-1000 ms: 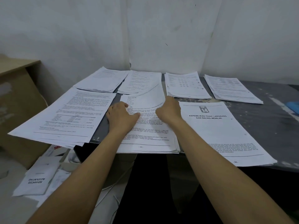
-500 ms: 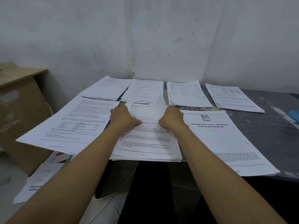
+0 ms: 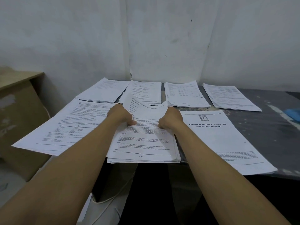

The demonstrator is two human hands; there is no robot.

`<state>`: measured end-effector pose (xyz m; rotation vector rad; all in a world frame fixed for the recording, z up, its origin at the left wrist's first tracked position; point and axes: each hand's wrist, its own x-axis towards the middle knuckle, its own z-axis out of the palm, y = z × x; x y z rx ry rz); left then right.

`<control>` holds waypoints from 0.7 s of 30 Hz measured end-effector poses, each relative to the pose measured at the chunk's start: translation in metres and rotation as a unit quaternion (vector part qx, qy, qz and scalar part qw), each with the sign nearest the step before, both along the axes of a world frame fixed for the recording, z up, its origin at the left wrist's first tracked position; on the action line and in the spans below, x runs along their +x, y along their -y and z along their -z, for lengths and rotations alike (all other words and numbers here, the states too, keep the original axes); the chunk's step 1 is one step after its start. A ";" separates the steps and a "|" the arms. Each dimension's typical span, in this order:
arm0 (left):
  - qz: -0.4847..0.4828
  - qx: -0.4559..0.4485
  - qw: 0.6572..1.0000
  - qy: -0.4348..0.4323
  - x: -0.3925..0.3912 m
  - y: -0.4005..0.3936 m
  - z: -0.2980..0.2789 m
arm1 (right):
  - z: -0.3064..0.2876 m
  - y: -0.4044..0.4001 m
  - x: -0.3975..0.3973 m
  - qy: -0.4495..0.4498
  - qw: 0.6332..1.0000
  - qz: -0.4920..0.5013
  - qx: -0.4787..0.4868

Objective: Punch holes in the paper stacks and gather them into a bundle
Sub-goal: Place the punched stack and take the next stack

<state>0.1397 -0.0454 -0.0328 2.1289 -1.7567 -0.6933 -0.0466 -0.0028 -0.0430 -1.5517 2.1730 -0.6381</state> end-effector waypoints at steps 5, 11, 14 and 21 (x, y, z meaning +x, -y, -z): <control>0.010 -0.068 0.997 0.031 -0.012 -0.005 -0.001 | 0.004 0.003 -0.001 0.003 1.000 0.003 -0.007; -0.061 -0.056 0.925 -0.372 0.003 -0.013 0.017 | 0.006 -0.001 -0.003 0.035 0.999 -0.004 -0.020; -0.033 -0.034 0.879 -0.474 0.014 -0.020 0.024 | 0.009 -0.003 -0.006 0.049 0.998 0.005 -0.037; 0.037 -0.048 0.839 -0.541 0.025 -0.028 0.003 | -0.009 -0.011 -0.011 0.182 0.976 0.052 -0.108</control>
